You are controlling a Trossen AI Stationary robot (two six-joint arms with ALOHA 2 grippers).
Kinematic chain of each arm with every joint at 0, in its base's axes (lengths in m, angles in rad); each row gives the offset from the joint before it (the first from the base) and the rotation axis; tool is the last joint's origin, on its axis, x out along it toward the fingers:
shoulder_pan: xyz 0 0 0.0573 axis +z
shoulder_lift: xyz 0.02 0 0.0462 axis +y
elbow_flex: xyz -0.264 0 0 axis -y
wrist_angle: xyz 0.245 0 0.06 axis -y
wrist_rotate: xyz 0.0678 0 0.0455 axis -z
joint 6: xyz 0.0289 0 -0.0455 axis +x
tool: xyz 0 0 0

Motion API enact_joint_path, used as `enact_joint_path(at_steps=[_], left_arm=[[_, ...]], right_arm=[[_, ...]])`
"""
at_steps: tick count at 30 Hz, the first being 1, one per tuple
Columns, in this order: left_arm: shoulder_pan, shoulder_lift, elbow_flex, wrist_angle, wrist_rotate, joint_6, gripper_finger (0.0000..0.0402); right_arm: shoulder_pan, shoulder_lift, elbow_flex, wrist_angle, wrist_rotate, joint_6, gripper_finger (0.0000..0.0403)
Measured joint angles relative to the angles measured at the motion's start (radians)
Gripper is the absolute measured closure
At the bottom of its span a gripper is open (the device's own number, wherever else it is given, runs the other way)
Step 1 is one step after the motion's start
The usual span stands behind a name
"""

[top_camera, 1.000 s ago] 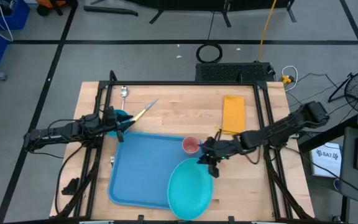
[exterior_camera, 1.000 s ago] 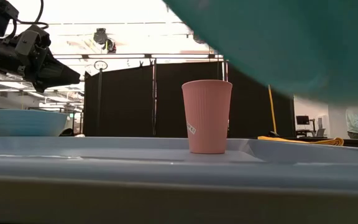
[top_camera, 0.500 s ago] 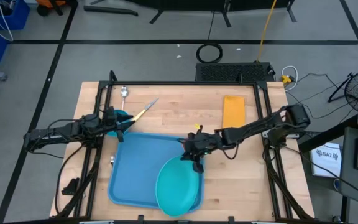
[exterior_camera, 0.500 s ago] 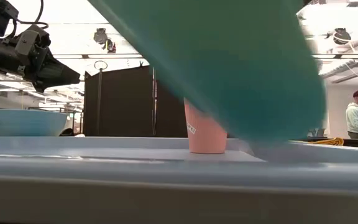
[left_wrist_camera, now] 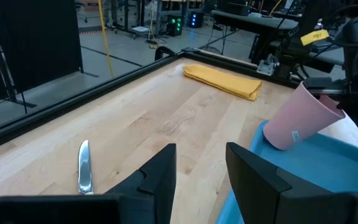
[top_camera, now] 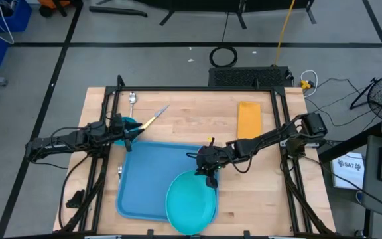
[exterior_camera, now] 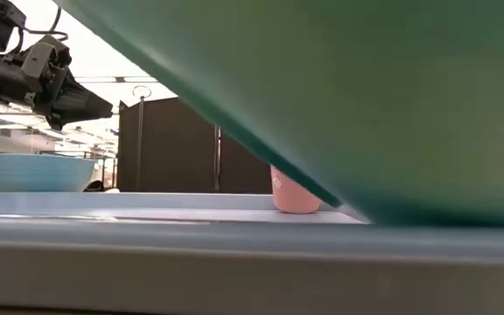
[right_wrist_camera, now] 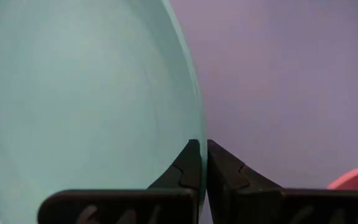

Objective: Set up tray
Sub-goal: Put the light green plate on the blue serving tray to the bottom left of the pink cup

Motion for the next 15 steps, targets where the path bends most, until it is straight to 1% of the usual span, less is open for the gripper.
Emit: enact_joint_path(at_steps=[10, 15], left_arm=[[0.0, 0.004, 0.0, 0.0, -0.001, 0.001, 0.0259], [0.0, 0.008, 0.0, 0.0, -0.003, 0.008, 0.0259]], right_arm=[[0.0, -0.035, -0.004, -0.097, 0.019, 0.011, 0.0402], [0.0, -0.076, -0.006, -0.123, 0.068, -0.003, 0.0402]])
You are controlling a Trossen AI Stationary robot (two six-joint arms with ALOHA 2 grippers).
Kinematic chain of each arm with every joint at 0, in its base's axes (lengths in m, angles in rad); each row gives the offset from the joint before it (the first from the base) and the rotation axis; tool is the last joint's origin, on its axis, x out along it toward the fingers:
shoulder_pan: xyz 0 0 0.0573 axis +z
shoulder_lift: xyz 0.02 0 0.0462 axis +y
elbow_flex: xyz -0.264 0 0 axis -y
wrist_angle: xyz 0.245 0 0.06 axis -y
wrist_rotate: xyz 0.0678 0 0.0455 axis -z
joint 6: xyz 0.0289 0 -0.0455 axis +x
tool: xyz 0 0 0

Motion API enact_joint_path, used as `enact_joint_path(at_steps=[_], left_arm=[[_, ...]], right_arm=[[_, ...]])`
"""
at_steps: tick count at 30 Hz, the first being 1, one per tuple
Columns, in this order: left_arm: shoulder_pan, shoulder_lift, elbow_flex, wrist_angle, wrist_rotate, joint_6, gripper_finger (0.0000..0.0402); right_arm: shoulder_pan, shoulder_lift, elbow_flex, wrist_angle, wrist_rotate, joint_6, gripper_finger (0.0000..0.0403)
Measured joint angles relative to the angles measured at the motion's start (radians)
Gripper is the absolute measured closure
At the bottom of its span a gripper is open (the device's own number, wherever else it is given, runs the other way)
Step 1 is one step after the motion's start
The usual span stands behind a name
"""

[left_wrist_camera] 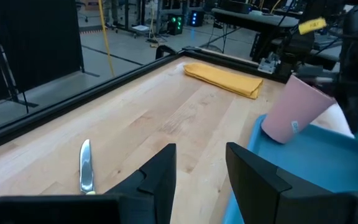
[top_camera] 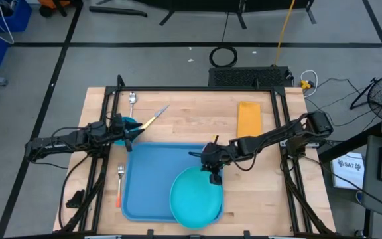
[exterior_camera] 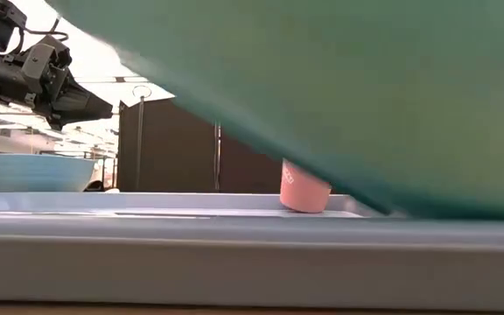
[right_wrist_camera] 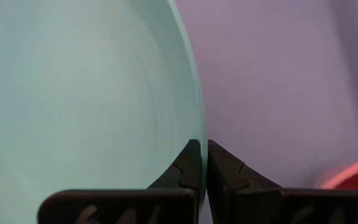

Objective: Set up tray
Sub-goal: Put the light green plate on the blue serving tray to the bottom left of the pink cup

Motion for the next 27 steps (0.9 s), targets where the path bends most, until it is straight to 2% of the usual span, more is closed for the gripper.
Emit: enact_joint_path(at_steps=[12, 18, 27], left_arm=[[0.0, 0.004, 0.0, 0.0, 0.001, 0.01, 0.0259], [0.0, 0.004, 0.0, 0.0, 0.001, 0.011, 0.0259], [0.0, 0.004, 0.0, 0.0, 0.001, 0.011, 0.0259]], right_arm=[[-0.011, -0.023, 0.0, 0.032, 0.007, -0.053, 0.0402], [-0.012, -0.022, 0.0, 0.14, 0.005, -0.106, 0.0402], [-0.032, 0.017, 0.001, 0.202, 0.004, -0.136, 0.0402]])
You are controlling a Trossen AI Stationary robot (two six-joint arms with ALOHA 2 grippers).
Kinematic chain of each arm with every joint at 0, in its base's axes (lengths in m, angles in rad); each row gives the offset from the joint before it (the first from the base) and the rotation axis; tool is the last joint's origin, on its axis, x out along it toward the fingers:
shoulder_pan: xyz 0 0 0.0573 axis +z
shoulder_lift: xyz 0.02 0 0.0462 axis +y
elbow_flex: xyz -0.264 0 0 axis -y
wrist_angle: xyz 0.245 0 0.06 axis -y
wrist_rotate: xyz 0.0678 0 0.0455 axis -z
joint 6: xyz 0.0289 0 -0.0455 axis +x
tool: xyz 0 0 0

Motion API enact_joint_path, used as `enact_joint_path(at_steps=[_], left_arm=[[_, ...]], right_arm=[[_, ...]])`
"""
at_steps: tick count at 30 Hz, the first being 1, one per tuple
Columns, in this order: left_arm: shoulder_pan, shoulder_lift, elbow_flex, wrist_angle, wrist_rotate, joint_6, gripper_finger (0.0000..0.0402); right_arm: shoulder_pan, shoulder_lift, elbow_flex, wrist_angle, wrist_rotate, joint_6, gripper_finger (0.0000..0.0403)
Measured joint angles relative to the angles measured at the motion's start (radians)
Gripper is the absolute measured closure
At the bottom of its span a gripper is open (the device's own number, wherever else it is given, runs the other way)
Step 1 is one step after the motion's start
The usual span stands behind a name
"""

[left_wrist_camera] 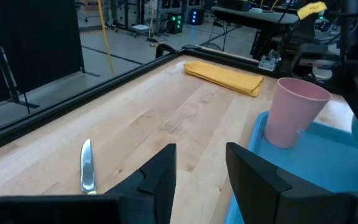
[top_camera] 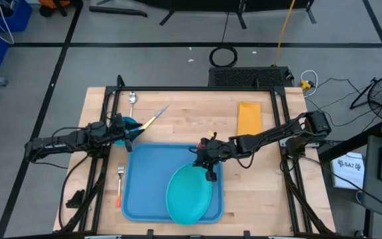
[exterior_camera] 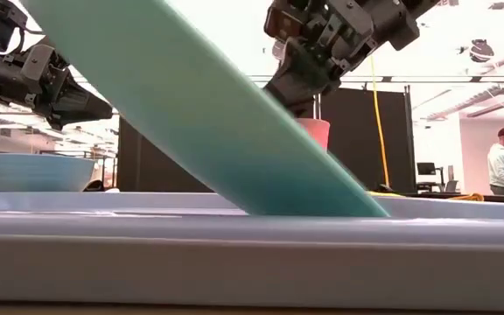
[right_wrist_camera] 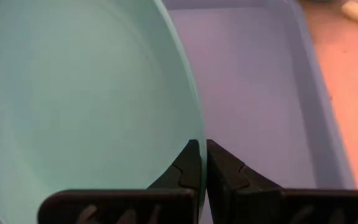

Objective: Set up tray
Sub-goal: Put the light green plate on the blue serving tray to the bottom left of the pink cup

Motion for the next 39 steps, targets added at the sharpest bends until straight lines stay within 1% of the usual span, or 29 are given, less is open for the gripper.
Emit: enact_joint_path(at_steps=[16, 18, 21, 31, 39], left_arm=[[0.0, 0.0, 0.0, 0.0, 0.0, 0.0, 0.0259], [0.0, 0.0, 0.0, 0.0, 0.0, 0.0, 0.0259], [0.0, 0.0, 0.0, 0.0, 0.0, 0.0, 0.0259], [0.0, 0.0, 0.0, 0.0, 0.0, 0.0, 0.0259], [0.0, 0.0, 0.0, 0.0, 0.0, 0.0, 0.0259]], right_arm=[[0.017, 0.009, 0.001, -0.006, -0.004, 0.011, 0.0401], [0.017, 0.009, 0.001, -0.005, -0.004, 0.018, 0.0395], [0.017, 0.009, 0.001, -0.005, -0.001, 0.035, 0.0375], [0.017, 0.009, 0.001, 0.01, 0.001, 0.045, 0.0293], [0.017, 0.009, 0.001, 0.044, 0.002, 0.035, 0.0244]])
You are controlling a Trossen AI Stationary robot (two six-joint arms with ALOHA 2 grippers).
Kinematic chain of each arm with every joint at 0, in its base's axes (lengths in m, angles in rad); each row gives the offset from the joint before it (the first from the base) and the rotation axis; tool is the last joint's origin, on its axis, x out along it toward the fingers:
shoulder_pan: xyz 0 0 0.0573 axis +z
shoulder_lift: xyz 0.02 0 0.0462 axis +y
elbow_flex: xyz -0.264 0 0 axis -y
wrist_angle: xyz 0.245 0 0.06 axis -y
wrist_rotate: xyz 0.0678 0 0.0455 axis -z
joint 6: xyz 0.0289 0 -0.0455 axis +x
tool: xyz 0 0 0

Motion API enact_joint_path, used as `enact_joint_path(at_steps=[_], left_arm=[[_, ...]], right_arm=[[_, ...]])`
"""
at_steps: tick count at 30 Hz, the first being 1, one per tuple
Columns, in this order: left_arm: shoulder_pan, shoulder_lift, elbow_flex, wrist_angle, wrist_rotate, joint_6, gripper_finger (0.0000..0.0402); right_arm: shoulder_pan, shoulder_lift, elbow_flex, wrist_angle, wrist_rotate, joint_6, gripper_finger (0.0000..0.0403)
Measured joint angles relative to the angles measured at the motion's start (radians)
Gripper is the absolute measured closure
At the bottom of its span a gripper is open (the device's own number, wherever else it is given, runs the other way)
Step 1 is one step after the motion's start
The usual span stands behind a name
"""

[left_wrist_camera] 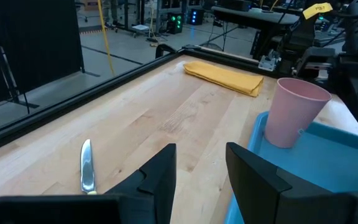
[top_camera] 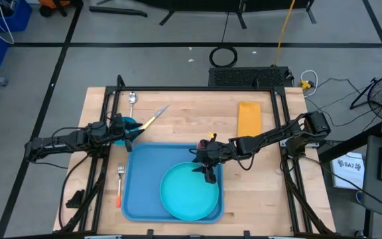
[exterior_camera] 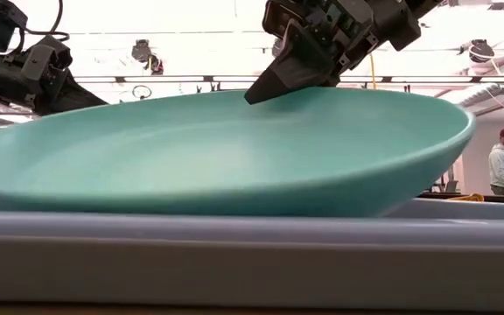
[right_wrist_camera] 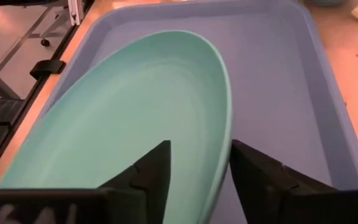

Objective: Set up tray
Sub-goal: Put the light green plate on the blue serving tray to the bottom left of the pink cup, then put the blue bowl on the light green plate

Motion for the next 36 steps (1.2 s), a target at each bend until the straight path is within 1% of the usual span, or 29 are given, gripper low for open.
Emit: enact_joint_path(at_steps=[8, 12, 16, 21, 27, 31, 33, 36], left_arm=[[0.0, 0.0, 0.0, 0.0, 0.0, 0.0, 0.0259], [0.0, 0.0, 0.0, 0.0, 0.0, 0.0, 0.0259], [0.0, 0.0, 0.0, 0.0, 0.0, 0.0, 0.0259], [0.0, 0.0, 0.0, 0.0, 0.0, 0.0, 0.0259], [0.0, 0.0, 0.0, 0.0, 0.001, -0.001, 0.0259], [0.0, 0.0, 0.002, -0.013, 0.009, -0.02, 0.0259], [0.0, 0.0, 0.016, -0.085, 0.003, -0.031, 0.0259], [0.0, 0.002, 0.054, -0.211, -0.039, -0.13, 0.0259]], right_arm=[[0.0, 0.0, 0.0, -0.001, 0.003, -0.001, 0.0197], [0.0, 0.0, 0.0, -0.001, 0.048, -0.012, 0.0178], [0.0, 0.0, 0.0, 0.005, 0.051, -0.02, 0.0161], [0.0, 0.0, 0.0, 0.05, 0.049, -0.021, 0.0154], [0.003, -0.006, 0.0, 0.172, 0.044, -0.059, 0.0154], [0.002, -0.069, 0.0, 0.166, 0.061, -0.12, 0.0154], [-0.001, -0.134, 0.0, 0.126, 0.11, -0.142, 0.0154], [-0.003, -0.254, 0.0, 0.031, 0.199, -0.176, 0.0157]])
